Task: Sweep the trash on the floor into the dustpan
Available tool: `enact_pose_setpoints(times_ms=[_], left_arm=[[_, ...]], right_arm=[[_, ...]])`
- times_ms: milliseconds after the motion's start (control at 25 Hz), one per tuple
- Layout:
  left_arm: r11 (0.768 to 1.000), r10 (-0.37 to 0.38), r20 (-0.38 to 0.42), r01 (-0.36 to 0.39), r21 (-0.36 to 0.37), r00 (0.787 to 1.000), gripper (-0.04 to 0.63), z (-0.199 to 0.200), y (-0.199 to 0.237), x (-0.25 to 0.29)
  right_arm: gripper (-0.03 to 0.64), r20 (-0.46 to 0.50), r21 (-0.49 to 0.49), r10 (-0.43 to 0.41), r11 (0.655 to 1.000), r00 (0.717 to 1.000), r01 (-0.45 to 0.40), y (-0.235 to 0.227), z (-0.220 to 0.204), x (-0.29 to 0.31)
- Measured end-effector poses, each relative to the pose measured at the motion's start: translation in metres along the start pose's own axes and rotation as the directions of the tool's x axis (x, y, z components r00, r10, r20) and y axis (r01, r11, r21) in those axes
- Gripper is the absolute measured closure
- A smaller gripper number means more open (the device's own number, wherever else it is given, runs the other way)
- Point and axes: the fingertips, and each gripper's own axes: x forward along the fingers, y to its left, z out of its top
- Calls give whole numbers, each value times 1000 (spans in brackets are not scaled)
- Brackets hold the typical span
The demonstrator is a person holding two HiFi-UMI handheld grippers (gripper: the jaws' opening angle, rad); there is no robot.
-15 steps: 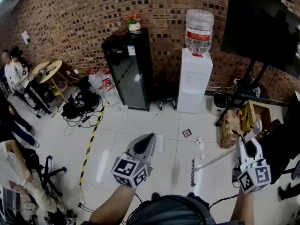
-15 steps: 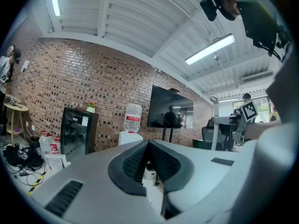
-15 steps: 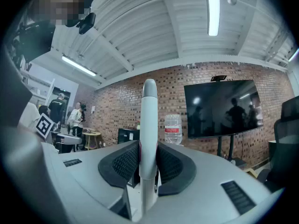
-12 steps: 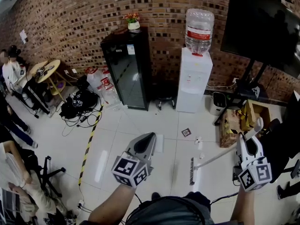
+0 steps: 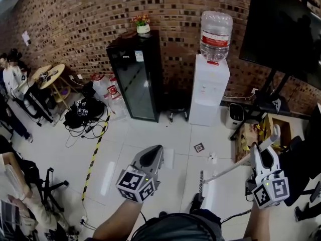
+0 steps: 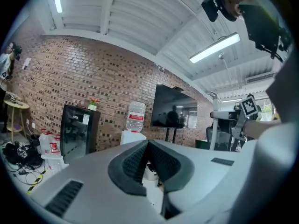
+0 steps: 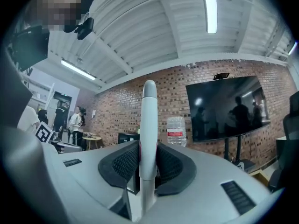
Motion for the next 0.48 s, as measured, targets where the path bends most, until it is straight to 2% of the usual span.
enact_pose_setpoints(times_ms=[240,480], left_arm=[[998,61,2,-61,20,998,591,12,1,60],[994,110,4,-110,27,994,591,25,-10,130]], right_arm=[[494,-24,13,94,996,995,-94,-36,-16,44],[495,-27,38,158,987,987,-157,-96,-28,98]])
